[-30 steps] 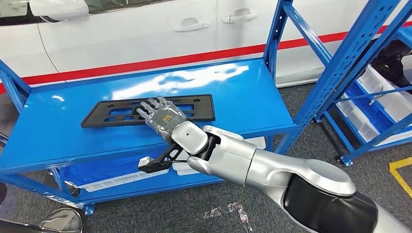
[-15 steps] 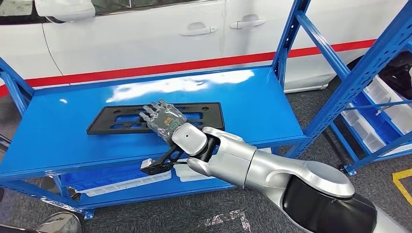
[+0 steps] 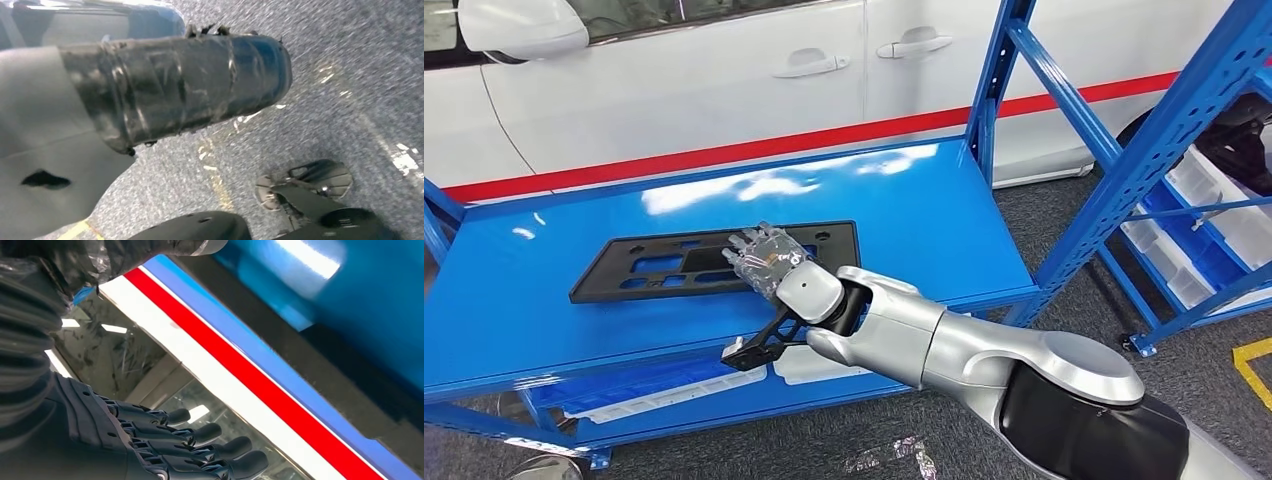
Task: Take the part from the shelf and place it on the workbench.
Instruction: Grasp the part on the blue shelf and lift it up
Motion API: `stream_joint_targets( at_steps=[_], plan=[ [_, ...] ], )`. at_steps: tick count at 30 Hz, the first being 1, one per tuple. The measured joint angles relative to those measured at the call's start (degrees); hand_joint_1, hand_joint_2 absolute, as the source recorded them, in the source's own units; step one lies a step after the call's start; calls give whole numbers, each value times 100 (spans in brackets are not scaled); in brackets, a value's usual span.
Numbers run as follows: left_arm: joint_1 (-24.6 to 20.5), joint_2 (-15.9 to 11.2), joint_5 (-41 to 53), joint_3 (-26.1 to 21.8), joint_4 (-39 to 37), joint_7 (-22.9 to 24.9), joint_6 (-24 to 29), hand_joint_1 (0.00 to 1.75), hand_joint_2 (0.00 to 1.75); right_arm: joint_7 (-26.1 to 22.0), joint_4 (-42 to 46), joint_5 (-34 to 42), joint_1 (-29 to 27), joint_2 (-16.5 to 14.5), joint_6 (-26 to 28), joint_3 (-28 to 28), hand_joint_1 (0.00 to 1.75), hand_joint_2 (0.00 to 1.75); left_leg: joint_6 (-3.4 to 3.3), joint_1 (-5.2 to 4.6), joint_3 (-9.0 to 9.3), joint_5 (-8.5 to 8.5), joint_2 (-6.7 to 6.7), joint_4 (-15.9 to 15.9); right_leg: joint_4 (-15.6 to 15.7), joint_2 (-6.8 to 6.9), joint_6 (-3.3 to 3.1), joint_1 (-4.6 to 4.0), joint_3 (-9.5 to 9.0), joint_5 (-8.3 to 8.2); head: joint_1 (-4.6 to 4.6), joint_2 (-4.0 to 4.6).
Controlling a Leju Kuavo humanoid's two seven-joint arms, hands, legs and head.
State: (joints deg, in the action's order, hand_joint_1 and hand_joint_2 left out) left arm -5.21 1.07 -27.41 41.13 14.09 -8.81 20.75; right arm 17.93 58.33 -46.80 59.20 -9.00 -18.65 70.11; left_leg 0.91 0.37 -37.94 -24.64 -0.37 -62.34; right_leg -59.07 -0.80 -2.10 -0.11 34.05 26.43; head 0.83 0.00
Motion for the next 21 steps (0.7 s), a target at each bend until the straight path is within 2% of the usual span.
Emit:
stream_joint_targets(
  at_steps=[1,2,4,6,7,9,10,11,12,14,15,16,17,19,21],
  plan=[
    [-9,0,0,3,-1,0,2,0,0,1,-18,3,5,-1,-1,8,0,175,-33,-16,112,70,-2,257,0,-4,18,-8,-3,13,2,0],
    [-20,0,0,7,-1,0,2,0,0,1,-36,5,6,-1,-2,18,0,175,-62,-33,166,59,-5,375,3,-5,39,-15,4,20,1,0],
    [-32,2,0,16,-1,1,4,0,0,1,-62,8,4,-2,-1,36,0,175,-114,-27,215,20,-5,462,9,-2,85,-25,17,38,5,0],
    [-22,14,0,20,-1,0,7,0,0,2,-81,9,8,-3,1,46,0,175,-163,3,283,29,5,530,-157,8,142,-33,78,155,-10,0],
    [-18,21,0,20,0,0,7,0,0,4,-91,10,14,-3,-1,50,0,175,-191,19,319,29,11,558,-408,13,168,-32,195,283,-15,0],
    [-23,24,-3,21,-1,1,11,0,0,12,-123,23,13,-1,-35,62,0,175,-238,15,341,4,17,551,-1146,20,206,-5,576,573,-22,0],
    [-28,23,-10,21,-1,3,14,0,0,19,-148,37,-1,1,-75,70,0,175,-248,16,343,-11,15,538,-1450,22,223,16,760,643,-20,0],
    [-31,22,-20,22,-1,7,17,0,0,30,-177,54,-16,3,-123,81,0,175,-251,21,347,-30,11,522,-1577,24,242,41,863,616,-21,0],
    [-32,22,-34,22,-1,13,20,0,0,47,-208,78,-28,4,-175,94,0,175,-240,29,352,-53,6,497,-1487,28,263,69,860,486,-21,0],
    [-25,25,-64,24,-1,24,21,0,0,88,-271,142,-35,6,-255,114,0,175,-184,58,354,-128,-5,409,-844,43,310,121,603,113,-21,-1],
    [-25,25,-76,24,-1,28,25,0,0,109,-305,179,-33,3,-285,120,0,175,-141,59,336,-175,-10,340,-532,42,316,129,462,2,-30,-1],
    [-25,25,-83,24,-1,32,30,0,0,123,-342,212,-35,1,-306,124,0,175,-100,55,316,-210,-13,291,-340,39,301,128,371,-43,-37,-1],
    [-26,25,-86,25,-1,35,34,0,0,134,-386,238,-41,0,-321,131,0,175,-67,46,299,-232,-15,264,-275,30,273,119,340,-23,-42,-1],
    [-26,25,-92,32,-1,39,38,0,0,143,-480,273,-51,-2,-339,151,0,175,-29,40,297,-239,-15,268,-272,17,185,111,339,-22,-44,0],
    [-24,28,-100,53,-1,39,38,0,0,151,-569,283,-54,-2,-315,169,0,175,3,47,251,-333,-2,150,-252,15,118,125,320,-27,-31,0]
  ],
)
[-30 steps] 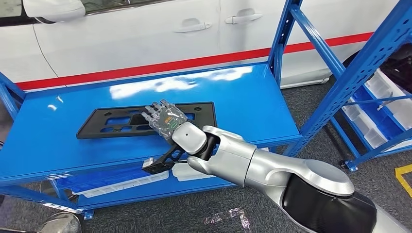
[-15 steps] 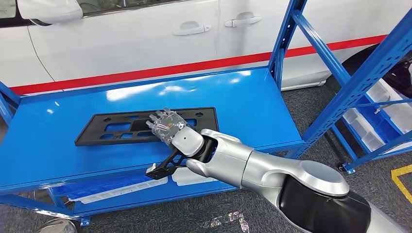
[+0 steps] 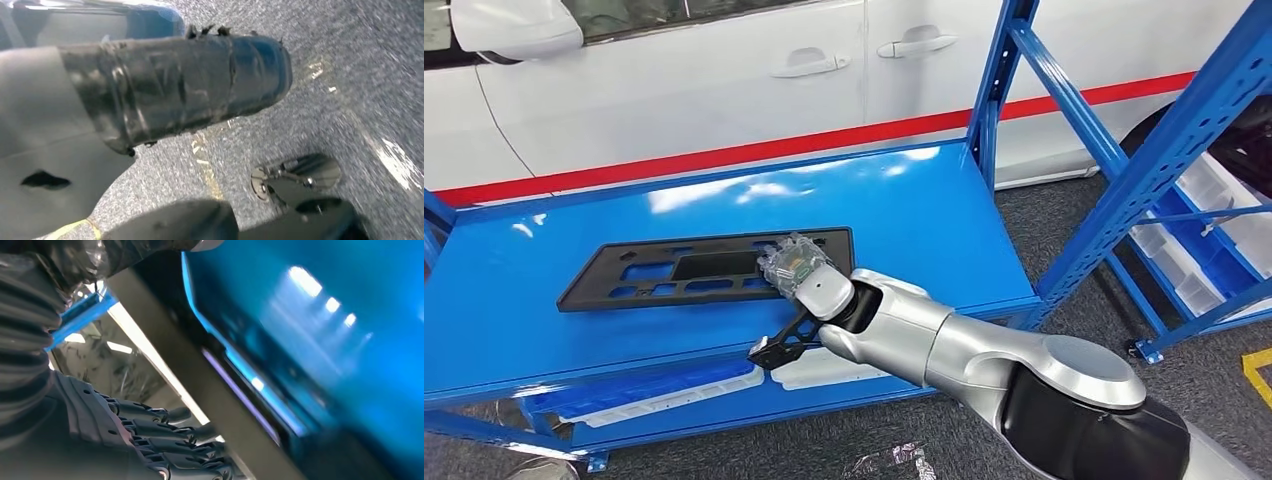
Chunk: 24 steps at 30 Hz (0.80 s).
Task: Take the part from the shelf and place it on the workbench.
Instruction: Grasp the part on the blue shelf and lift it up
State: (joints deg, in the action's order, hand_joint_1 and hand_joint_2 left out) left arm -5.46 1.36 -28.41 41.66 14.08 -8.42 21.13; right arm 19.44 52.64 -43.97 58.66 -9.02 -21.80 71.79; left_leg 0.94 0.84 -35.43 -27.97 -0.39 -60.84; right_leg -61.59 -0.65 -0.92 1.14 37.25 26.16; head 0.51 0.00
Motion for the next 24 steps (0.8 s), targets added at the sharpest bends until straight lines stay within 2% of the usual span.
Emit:
stream_joint_targets(
  at_steps=[2,4,5,6,7,8,10,11,13,15,16,17,19,20,21,22,23,24],
  plan=[
    [-7,4,-3,34,0,-3,-4,0,0,34,-89,1,-5,-1,105,8,0,175,36,5,-245,-267,10,-515,15,6,-47,-1,-23,6,16,0],
    [-12,4,-3,61,0,-5,-14,0,0,88,-186,-2,-22,-1,247,10,0,175,54,4,-614,-533,11,-1230,16,10,-74,-24,-33,20,21,0],
    [-7,4,-3,66,0,-6,-21,0,0,113,-232,-7,-35,-1,299,11,0,175,51,4,-739,-556,11,-1437,16,8,-84,-36,-40,27,21,0],
    [2,4,-3,68,0,-6,-28,0,0,132,-269,-12,-44,-1,329,11,0,175,37,2,-762,-468,11,-1431,16,0,-92,-47,-50,34,21,0],
    [9,4,-3,68,0,-6,-32,0,0,147,-299,-18,-49,-1,341,11,0,175,11,-3,-679,-284,10,-1212,16,-10,-96,-55,-69,43,21,0],
    [12,4,-5,68,0,-6,-36,0,0,162,-325,-22,-49,-1,341,10,0,175,-26,-13,-509,-52,10,-824,17,-19,-95,-60,-93,56,21,0],
    [3,1,-15,74,0,-5,-36,0,0,178,-371,-28,-43,0,321,9,0,175,-99,-55,-165,206,7,-130,34,-26,-73,-68,-132,78,19,0],
    [-7,-1,-22,81,0,-4,-36,0,0,182,-390,-30,-43,0,308,9,0,175,-126,-79,-69,227,6,55,49,-23,-51,-67,-139,81,19,0],
    [-22,-2,-34,104,0,-5,-33,0,0,185,-423,-35,-52,-1,294,9,0,175,-159,-114,-5,196,1,171,91,-19,5,-62,-157,74,19,0],
    [-17,3,-46,119,0,-6,-31,0,0,185,-451,-44,-62,2,301,9,0,175,-188,-83,74,220,10,272,66,-7,66,-64,-158,109,6,0],
    [-13,5,-53,121,0,-6,-31,0,0,185,-463,-49,-61,3,310,9,0,175,-212,-65,122,233,18,328,-61,-1,93,-69,-103,180,-2,0],
    [-8,8,-60,122,0,-6,-29,0,0,185,-474,-54,-63,5,318,9,0,175,-234,-49,160,239,25,363,-311,6,111,-68,22,295,-9,0],
    [-14,4,-75,128,0,-6,-23,0,0,185,-492,-61,-85,10,336,9,0,175,-275,-52,188,217,29,367,-1014,9,141,-62,408,550,-12,0],
    [-18,1,-80,134,0,-7,-21,0,0,185,-500,-65,-107,12,350,9,0,175,-283,-51,200,198,27,358,-1277,11,154,-55,577,592,-11,0],
    [-20,-2,-83,144,0,-7,-19,0,0,185,-508,-68,-125,14,365,9,0,175,-285,-49,217,173,22,345,-1358,14,167,-46,660,535,-13,0],
    [-21,-2,-82,153,0,-8,-22,0,0,185,-514,-72,-135,15,385,9,0,175,-277,-44,239,141,17,325,-1223,18,177,-35,632,380,-12,0],
    [-17,2,-78,161,0,-9,-26,0,0,185,-519,-75,-137,15,404,9,0,175,-261,-38,265,98,11,292,-911,25,185,-21,511,157,-12,0],
    [-11,5,-72,166,0,-12,-31,0,0,185,-523,-79,-132,15,425,9,0,175,-235,-32,282,47,7,256,-575,32,185,-14,362,1,-11,0]
  ],
)
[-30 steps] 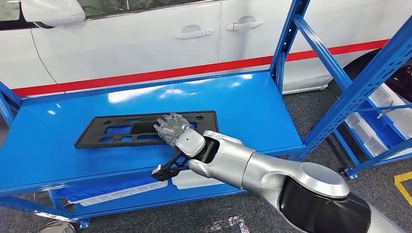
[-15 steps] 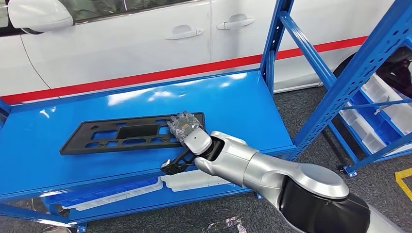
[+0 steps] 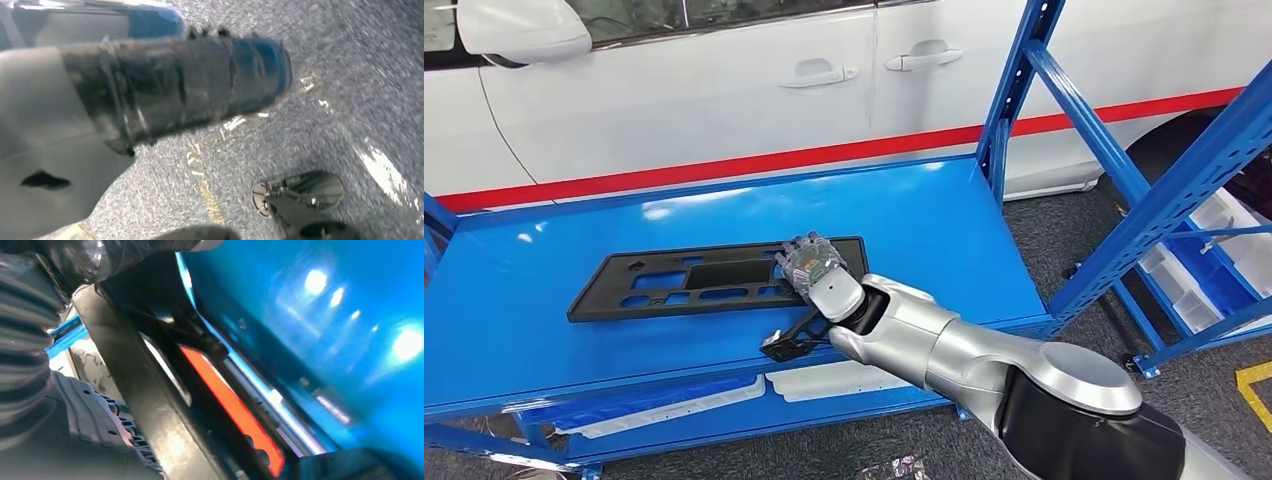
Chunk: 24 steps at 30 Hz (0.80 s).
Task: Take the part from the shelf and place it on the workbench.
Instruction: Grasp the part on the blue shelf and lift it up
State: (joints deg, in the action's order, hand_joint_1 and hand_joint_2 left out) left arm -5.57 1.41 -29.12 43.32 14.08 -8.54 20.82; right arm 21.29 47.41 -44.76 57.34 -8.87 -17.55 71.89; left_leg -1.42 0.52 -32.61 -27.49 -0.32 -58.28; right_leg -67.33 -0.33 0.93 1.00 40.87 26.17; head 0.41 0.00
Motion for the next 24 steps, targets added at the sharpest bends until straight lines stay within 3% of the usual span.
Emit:
stream_joint_targets(
  at_steps=[2,6,8,10,12,13,14,16,17,21,23,24],
  plan=[
    [-2,7,8,6,0,-12,-4,0,0,-3,-4,-15,14,-4,52,-1,0,175,75,-13,-4,-90,-7,-88,483,-1,-38,-9,-231,-126,-1,0],
    [-10,8,-33,26,0,-7,24,0,0,-32,-5,-63,27,-12,137,-7,0,175,161,-20,-10,-171,-3,-133,581,-24,-177,-14,-311,-73,5,0],
    [-12,10,-37,30,0,-3,32,0,0,-38,-3,-69,30,-17,144,-8,0,175,213,-7,-164,-367,4,-479,603,-18,-227,8,-350,-61,35,0],
    [-14,12,-39,35,0,-3,38,0,0,-38,-4,-71,24,-17,144,-8,3,175,256,4,-524,-638,6,-1166,607,-9,-258,1,-366,-43,62,0],
    [-8,12,-50,40,0,-4,50,0,0,-42,-5,-70,17,-17,137,-7,89,175,269,7,-828,-694,5,-1621,607,-14,-275,-7,-376,-28,62,0],
    [-2,12,-62,41,0,-11,60,0,0,-52,-5,-66,15,-17,121,-7,133,175,263,7,-856,-577,5,-1584,607,-22,-278,-8,-389,-20,61,0],
    [4,12,-75,42,0,-30,74,0,0,-70,-5,-55,15,-17,90,-7,174,175,247,7,-779,-370,5,-1338,607,-32,-274,-9,-408,-10,62,0],
    [6,12,-102,42,0,-98,104,0,0,-120,-5,-18,17,-17,11,-7,175,175,201,-2,-485,28,4,-607,614,-46,-251,-13,-442,10,61,0],
    [1,12,-112,43,0,-138,115,0,0,-137,-4,2,18,-17,-20,-7,175,175,175,-19,-359,122,0,-315,621,-50,-230,-18,-446,13,60,0],
    [-8,12,-142,46,0,-333,92,0,0,-152,14,50,39,-16,-32,-15,175,175,92,-42,-215,136,-7,-35,685,-44,-110,-33,-469,-8,55,0],
    [7,14,-160,46,0,-413,54,0,0,-164,31,69,72,-10,-22,-28,175,175,35,-11,-135,171,14,59,462,-29,-65,-44,-389,144,39,0],
    [11,15,-172,46,0,-440,36,0,0,-175,37,77,84,-7,-15,-33,175,175,12,0,-108,180,26,84,174,-20,-53,-46,-261,297,35,0]
  ],
)
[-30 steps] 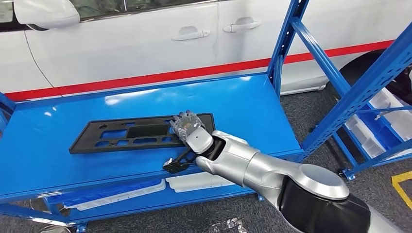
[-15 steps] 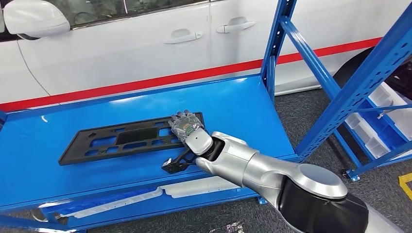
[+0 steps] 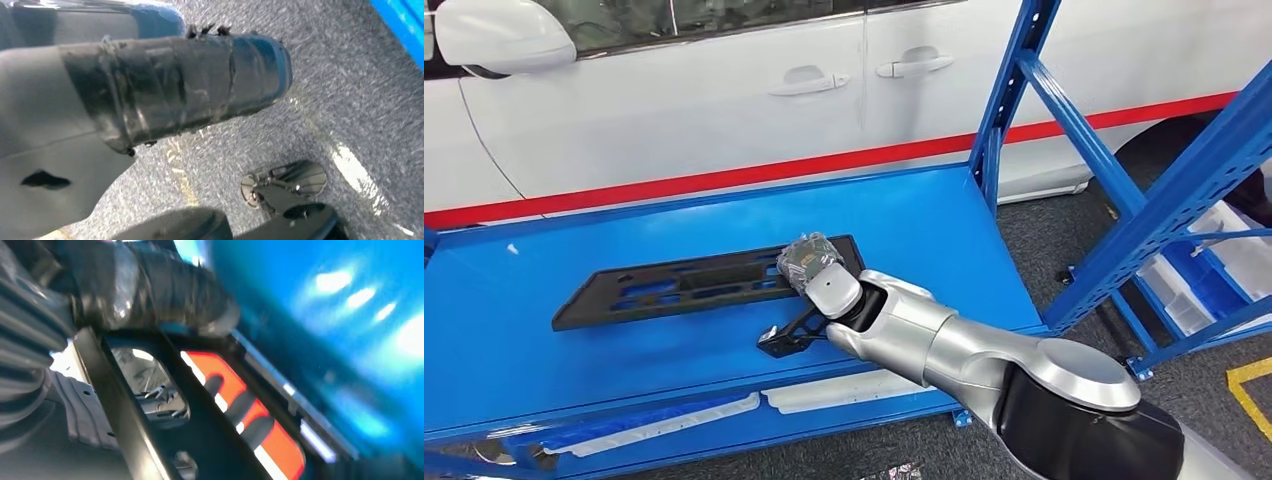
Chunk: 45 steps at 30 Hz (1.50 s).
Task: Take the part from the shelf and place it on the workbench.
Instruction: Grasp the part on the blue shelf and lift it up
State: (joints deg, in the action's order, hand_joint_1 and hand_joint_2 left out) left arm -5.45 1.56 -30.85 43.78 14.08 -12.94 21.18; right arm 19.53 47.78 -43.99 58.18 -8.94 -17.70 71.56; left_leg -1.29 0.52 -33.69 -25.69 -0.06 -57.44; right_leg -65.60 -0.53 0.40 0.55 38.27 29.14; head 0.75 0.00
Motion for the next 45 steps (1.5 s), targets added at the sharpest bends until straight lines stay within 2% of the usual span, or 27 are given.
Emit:
stream_joint_targets(
  at_steps=[2,3,4,5,7,8,9,12,14,17,18,19,20,22,23,25,28,30,32,33,34,35,37,39,41,43,45],
  plan=[
    [-6,-7,-40,1,0,-64,-49,0,87,-36,13,36,6,5,31,-2,175,175,-28,-8,11,-4,8,2,-713,4,11,-2,346,300,0,0],
    [-9,-12,-69,2,0,-110,-90,0,131,-55,22,61,-13,9,57,-2,175,175,-32,-11,12,-8,8,-3,-941,5,14,-1,467,344,-1,0],
    [-11,-16,-105,1,0,-167,-147,0,175,-70,41,91,-30,14,89,-2,175,175,-34,-12,13,-14,4,-10,-970,6,14,2,494,285,-5,0],
    [-11,-18,-147,1,0,-229,-216,0,175,-84,74,125,-41,17,131,-3,175,175,-31,-12,14,-26,-2,-25,-762,8,10,6,405,124,-8,0],
    [-7,-18,-221,-1,0,-338,-349,0,175,-96,175,193,-22,21,246,-15,175,175,5,-24,-6,-77,-13,-100,-18,14,-12,7,47,-214,-14,0],
    [-7,-18,-244,-1,0,-374,-391,0,175,-101,235,230,-7,21,309,-26,175,175,32,-34,-27,-105,-16,-145,269,13,-32,3,-92,-303,-10,0],
    [-7,-19,-258,-1,0,-397,-411,0,175,-108,293,261,0,23,363,-38,175,175,62,-42,-48,-123,-18,-178,414,9,-52,-6,-161,-322,-9,0],
    [-11,-23,-306,-1,0,-439,-436,0,175,-157,488,405,-10,35,502,-61,175,175,123,-36,-73,-142,-18,-196,460,-2,-132,-14,-163,-316,-8,0],
    [-10,-27,-347,-1,0,-461,-437,0,175,-193,647,550,-13,39,589,-92,175,175,172,-27,-156,-292,-15,-397,496,1,-184,12,-182,-331,17,0],
    [-13,-31,-406,-1,0,-484,-425,0,175,-235,882,746,-37,48,789,-151,175,175,247,-7,-603,-746,-11,-1361,509,6,-226,10,-196,-328,44,0],
    [-11,-31,-428,-1,0,-486,-417,0,175,-250,948,793,-57,55,876,-163,175,175,261,-2,-739,-808,-11,-1620,506,5,-233,5,-198,-323,43,0],
    [-5,-31,-445,-1,0,-487,-407,0,175,-263,1019,831,-78,63,961,-178,175,175,264,0,-795,-765,-11,-1695,504,0,-239,2,-203,-317,44,0],
    [0,-32,-456,-1,0,-487,-393,0,175,-271,1091,855,-94,69,1029,-198,175,175,258,1,-744,-612,-11,-1541,502,-7,-240,1,-213,-310,43,0],
    [1,-39,-460,-1,0,-480,-337,0,175,-279,1252,907,-108,80,1175,-263,175,175,221,-2,-427,-208,-13,-816,507,-21,-230,-2,-245,-290,44,0],
    [-2,-43,-461,-1,0,-462,-292,0,175,-301,1328,956,-115,89,1292,-306,175,175,196,-17,-267,-81,-16,-475,512,-24,-216,-9,-254,-284,44,0],
    [-15,-46,-466,-2,0,-392,-186,0,175,-404,1490,1145,-173,112,1666,-424,175,175,150,-47,-123,-50,-21,-173,535,-23,-173,-24,-252,-290,39,0],
    [-16,-43,-527,-3,0,-307,-32,0,175,-601,1783,1527,-329,131,2222,-662,175,175,78,-30,-84,-25,-15,-72,518,-15,-90,-36,-232,-258,35,0],
    [-12,-32,-594,-4,0,-288,85,0,175,-742,1980,1870,-407,143,2523,-843,175,175,6,-2,-46,2,-4,-10,144,-5,-43,-41,-62,-35,28,0],
    [-14,-26,-640,-4,0,-252,217,0,175,-907,2151,2326,-512,157,2821,-999,175,175,-38,-8,-39,-6,-2,-9,-590,0,-19,-37,292,282,27,0],
    [-14,-26,-657,-5,0,-221,277,0,175,-992,2224,2588,-581,164,2956,-1059,175,175,-47,-9,-35,-13,-5,-14,-891,1,-10,-35,450,366,28,0],
    [-14,-25,-668,-5,0,-184,333,0,175,-1080,2297,2887,-654,170,3081,-1115,175,175,-51,-9,-29,-22,-9,-21,-1011,2,-3,-30,526,348,27,0],
    [-14,-21,-680,-6,0,-142,385,0,175,-1178,2365,3214,-724,175,3200,-1171,175,175,-51,-7,-22,-34,-15,-34,-907,3,-1,-22,494,227,27,0],
    [-9,-1,-704,-7,0,-40,498,0,175,-1424,2496,4023,-848,181,3422,-1310,175,175,-27,-3,-20,-74,-29,-94,-210,6,-13,-5,181,-136,26,0],
    [-10,22,-736,-7,0,68,621,0,175,-1676,2607,4873,-938,167,3607,-1473,175,175,20,-24,-67,-116,-38,-194,336,4,-44,-8,-78,-322,30,0],
    [-9,32,-753,-7,0,159,729,0,175,-1830,2676,5652,-990,150,3719,-1609,175,175,65,-43,-105,-118,-42,-237,421,-6,-84,-25,-114,-338,33,0],
    [-5,36,-762,-7,-1,221,793,0,175,-1901,2700,6261,-1021,148,3774,-1675,175,175,109,-33,-121,-158,-37,-256,451,-2,-147,-3,-97,-372,34,0],
    [0,43,-768,-7,-2,248,820,0,175,-1933,2718,6548,-1051,146,3800,-1713,175,175,169,-23,-237,-427,-27,-546,499,11,-213,32,-77,-427,53,0]
  ],
)
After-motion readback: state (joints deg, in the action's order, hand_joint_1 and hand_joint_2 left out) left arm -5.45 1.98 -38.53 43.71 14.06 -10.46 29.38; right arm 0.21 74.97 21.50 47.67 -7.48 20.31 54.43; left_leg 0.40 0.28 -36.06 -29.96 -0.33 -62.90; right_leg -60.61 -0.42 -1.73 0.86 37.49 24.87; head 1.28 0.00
